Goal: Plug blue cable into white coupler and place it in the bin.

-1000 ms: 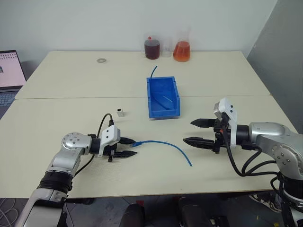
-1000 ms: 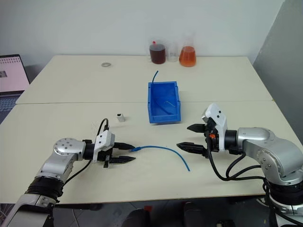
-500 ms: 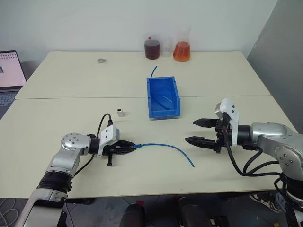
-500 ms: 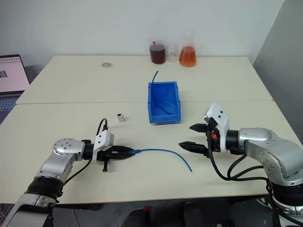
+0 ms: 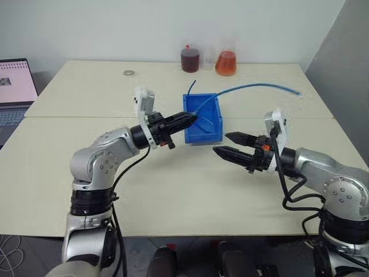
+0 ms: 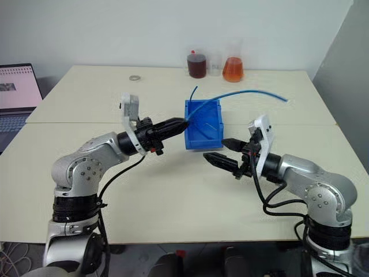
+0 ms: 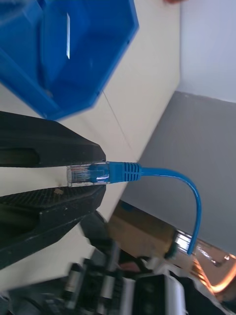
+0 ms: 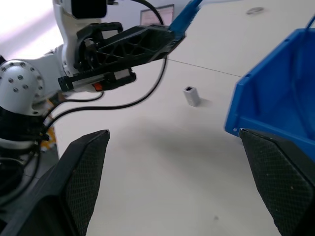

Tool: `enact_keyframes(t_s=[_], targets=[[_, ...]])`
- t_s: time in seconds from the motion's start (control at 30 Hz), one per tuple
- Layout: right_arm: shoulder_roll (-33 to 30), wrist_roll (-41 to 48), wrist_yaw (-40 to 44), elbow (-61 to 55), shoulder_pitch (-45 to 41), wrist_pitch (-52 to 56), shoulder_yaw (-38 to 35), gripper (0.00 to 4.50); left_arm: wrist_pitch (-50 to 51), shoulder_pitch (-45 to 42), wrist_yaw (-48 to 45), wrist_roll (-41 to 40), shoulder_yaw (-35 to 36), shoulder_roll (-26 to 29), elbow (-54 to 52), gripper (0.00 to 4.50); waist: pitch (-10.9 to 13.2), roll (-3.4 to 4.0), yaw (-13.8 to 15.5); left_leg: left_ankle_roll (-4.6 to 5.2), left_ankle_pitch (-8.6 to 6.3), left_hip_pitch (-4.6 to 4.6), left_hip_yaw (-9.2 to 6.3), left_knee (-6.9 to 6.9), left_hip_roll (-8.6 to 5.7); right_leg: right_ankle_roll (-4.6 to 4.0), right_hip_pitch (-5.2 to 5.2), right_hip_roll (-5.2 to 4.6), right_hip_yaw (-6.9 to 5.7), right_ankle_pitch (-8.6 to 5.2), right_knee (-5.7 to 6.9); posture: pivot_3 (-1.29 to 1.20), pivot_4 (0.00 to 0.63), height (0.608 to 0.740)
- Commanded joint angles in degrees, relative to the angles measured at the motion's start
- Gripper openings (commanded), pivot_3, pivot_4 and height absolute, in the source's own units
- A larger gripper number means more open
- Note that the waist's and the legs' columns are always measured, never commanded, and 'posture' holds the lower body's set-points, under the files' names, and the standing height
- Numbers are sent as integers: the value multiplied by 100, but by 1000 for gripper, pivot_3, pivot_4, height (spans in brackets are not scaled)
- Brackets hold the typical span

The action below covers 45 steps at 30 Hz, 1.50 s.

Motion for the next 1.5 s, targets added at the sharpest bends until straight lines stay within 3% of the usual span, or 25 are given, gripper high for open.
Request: enact_keyframes(t_s=[0.03,0.13,0.27,0.33,0.6,0.83,0.93,1.5], targets=[[156,518,-245,295,-249,-20,-287,4500,649,6,168,-878,282,52,-379,247,0,0,-12,0,0,1,0,7,0,0,0,0,0,0,6,0,150,740],[211,845,-285,605,-432,-9,-335,4500,1019,93,220,-1307,304,106,-432,247,0,0,-16,0,0,1,-2,21,-3,0,0,1,-2,-1,20,0,150,740],[393,2343,-667,1333,-1028,205,-665,4500,1351,331,272,-1768,271,196,-603,247,1,1,-63,0,0,4,-2,25,-3,-1,1,2,-1,-1,31,0,150,740],[350,2638,-815,1390,-1088,255,-589,4500,1367,374,343,-1859,267,184,-638,247,1,1,-76,0,0,5,-5,24,-3,-6,1,2,-4,-4,35,0,150,740],[28,3254,-881,1459,-1108,339,-118,4500,1300,416,594,-2097,211,119,-689,247,1,2,-79,0,0,-2,-32,24,-5,-14,2,1,-29,-9,35,0,150,740],[-200,3157,-668,1633,-1110,221,114,4500,1267,476,687,-2199,222,139,-770,247,1,2,-78,0,0,-3,-33,24,-5,-14,3,2,-31,-10,33,0,150,740],[-179,3134,-702,1764,-1121,114,98,4003,1260,530,675,-2198,218,174,-807,247,1,2,-80,0,0,-2,-33,23,-3,-15,3,2,-31,-11,33,0,150,740],[-364,3226,-485,1919,-1126,43,133,146,1174,384,710,-2241,199,274,-691,247,1,2,-76,0,0,-4,-34,22,-4,-15,3,3,-33,-12,30,0,150,740]])
